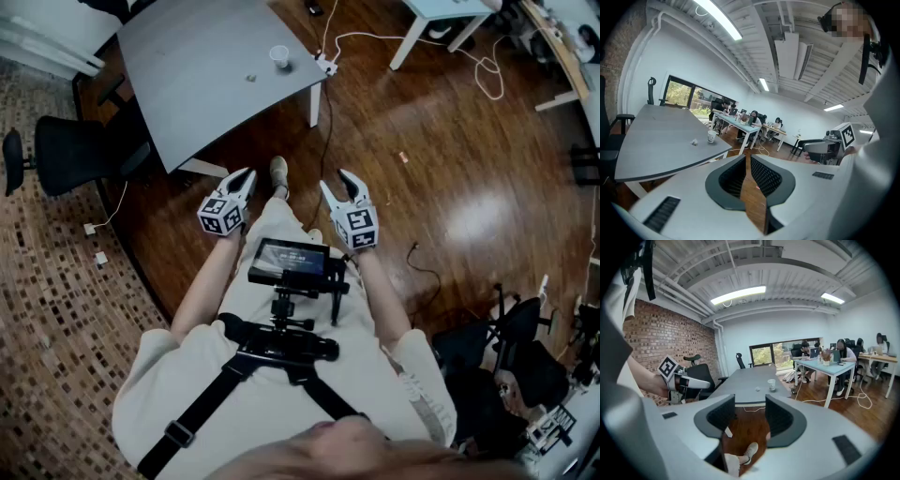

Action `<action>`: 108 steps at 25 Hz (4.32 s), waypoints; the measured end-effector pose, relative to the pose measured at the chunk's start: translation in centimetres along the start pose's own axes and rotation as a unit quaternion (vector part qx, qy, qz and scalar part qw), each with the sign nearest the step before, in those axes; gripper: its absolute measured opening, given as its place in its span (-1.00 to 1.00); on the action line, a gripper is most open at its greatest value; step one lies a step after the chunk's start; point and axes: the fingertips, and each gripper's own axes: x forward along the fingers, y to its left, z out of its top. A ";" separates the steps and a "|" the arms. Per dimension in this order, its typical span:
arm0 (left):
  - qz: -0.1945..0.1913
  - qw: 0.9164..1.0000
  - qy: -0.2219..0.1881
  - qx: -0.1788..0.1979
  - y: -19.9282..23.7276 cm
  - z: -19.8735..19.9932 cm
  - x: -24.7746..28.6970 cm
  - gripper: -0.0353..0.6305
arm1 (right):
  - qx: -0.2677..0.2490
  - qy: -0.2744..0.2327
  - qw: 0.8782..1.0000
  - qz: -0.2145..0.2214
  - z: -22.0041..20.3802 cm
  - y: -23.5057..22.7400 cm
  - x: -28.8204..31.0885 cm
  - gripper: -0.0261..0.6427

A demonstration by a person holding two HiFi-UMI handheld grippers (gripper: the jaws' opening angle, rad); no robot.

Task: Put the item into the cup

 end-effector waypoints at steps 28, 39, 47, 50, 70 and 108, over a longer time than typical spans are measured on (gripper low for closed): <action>-0.038 0.994 0.095 0.029 24.6 11.9 20.3 -0.57 | -0.019 0.030 0.999 -0.030 14.5 -9.0 28.8 -0.28; 0.012 0.982 0.183 0.043 30.7 8.4 28.8 -0.53 | -0.021 0.047 0.999 -0.014 14.1 -10.7 32.1 -0.28; 0.040 0.968 0.240 0.055 34.0 6.8 34.2 -0.53 | -0.029 0.059 0.998 0.008 15.3 -14.6 34.0 -0.28; 0.068 0.954 0.284 0.067 36.6 3.9 35.0 -0.53 | -0.029 0.074 0.997 0.018 15.3 -16.3 35.0 -0.28; 0.071 0.943 0.313 0.090 37.7 2.3 37.2 -0.89 | -0.019 0.086 0.995 0.044 16.0 -20.1 38.7 -0.28; -0.018 0.943 0.293 0.157 27.8 10.4 44.8 -0.51 | 0.029 0.083 0.996 -0.001 13.3 -23.5 36.8 -0.28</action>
